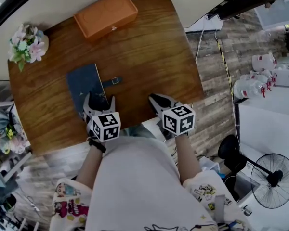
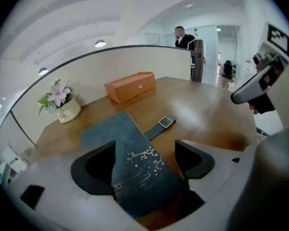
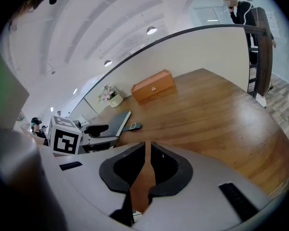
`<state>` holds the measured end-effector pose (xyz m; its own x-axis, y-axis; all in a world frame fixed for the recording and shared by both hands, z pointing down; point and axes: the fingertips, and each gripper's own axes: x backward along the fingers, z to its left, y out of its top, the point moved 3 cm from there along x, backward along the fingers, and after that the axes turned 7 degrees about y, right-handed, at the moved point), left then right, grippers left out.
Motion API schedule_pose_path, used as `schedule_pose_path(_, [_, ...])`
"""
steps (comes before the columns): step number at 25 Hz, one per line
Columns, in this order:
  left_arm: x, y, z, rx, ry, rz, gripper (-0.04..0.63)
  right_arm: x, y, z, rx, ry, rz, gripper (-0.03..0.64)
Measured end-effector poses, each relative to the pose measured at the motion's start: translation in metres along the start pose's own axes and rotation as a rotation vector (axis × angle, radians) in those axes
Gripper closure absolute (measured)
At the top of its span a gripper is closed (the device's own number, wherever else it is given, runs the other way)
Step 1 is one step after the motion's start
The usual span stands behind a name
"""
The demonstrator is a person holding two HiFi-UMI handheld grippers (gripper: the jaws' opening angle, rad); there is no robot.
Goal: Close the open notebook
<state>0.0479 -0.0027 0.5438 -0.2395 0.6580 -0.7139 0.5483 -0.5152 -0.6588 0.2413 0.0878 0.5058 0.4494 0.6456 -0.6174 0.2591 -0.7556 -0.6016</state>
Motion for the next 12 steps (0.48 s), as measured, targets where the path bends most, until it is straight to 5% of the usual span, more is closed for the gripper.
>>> schedule_pose_path(12, [0.039, 0.021, 0.06, 0.198, 0.03, -0.079, 0.239, -0.028, 0.035, 0.046, 0.12, 0.081, 0.002, 0.583])
